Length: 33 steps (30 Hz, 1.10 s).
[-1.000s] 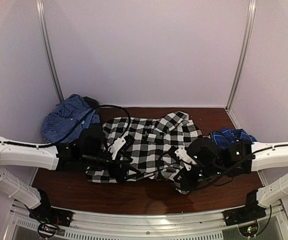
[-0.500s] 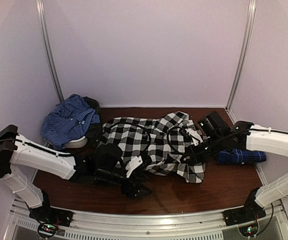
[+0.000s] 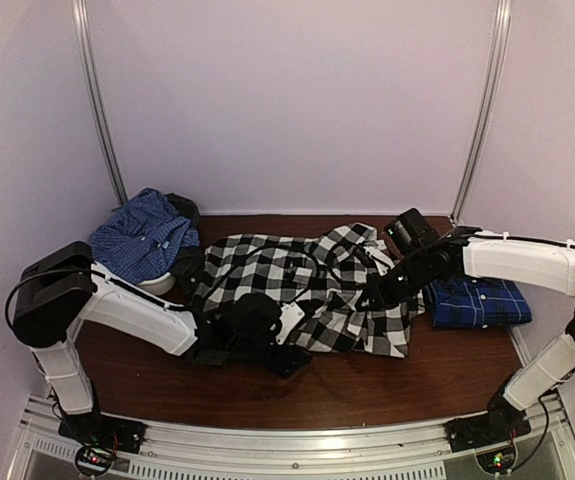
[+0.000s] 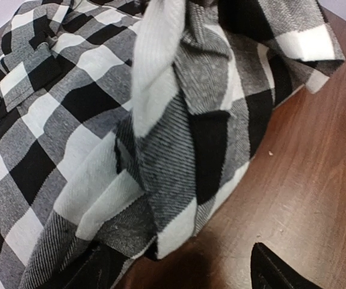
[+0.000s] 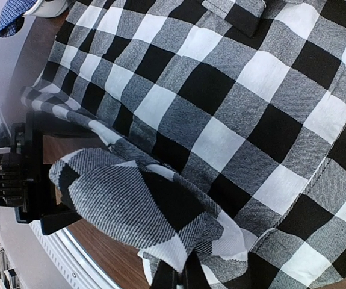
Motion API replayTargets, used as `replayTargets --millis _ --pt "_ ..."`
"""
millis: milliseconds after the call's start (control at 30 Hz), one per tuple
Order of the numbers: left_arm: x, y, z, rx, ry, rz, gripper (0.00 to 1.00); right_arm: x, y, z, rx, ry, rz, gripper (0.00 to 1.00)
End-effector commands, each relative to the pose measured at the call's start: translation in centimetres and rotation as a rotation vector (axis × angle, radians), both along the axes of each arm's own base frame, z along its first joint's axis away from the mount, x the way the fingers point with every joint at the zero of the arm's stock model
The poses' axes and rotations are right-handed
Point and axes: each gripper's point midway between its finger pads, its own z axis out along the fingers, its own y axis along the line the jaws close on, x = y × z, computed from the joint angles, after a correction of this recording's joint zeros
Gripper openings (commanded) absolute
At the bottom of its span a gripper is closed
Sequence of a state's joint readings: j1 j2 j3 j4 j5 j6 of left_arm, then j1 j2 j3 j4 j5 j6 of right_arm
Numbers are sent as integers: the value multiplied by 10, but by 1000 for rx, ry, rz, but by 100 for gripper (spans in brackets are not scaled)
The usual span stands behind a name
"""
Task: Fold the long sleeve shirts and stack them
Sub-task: Pass from the right arm to the left
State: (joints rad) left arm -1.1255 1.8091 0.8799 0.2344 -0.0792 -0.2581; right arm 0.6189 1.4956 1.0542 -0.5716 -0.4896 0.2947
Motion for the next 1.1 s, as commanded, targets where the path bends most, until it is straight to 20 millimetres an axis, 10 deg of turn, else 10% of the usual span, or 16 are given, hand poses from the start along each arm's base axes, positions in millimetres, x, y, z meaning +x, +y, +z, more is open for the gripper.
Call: replayTargets --millis 0,167,633,1067 --pt "28 -6 8 25 -112 69 82 9 4 9 22 -28 28 0" --pt "29 -22 2 23 -124 9 71 8 3 5 17 -23 30 0" --pt "-6 -41 26 -121 -23 -160 0 3 -7 -6 3 -14 17 0" --pt "-78 -49 95 -313 248 -434 0 -11 -14 -6 10 -18 31 7"
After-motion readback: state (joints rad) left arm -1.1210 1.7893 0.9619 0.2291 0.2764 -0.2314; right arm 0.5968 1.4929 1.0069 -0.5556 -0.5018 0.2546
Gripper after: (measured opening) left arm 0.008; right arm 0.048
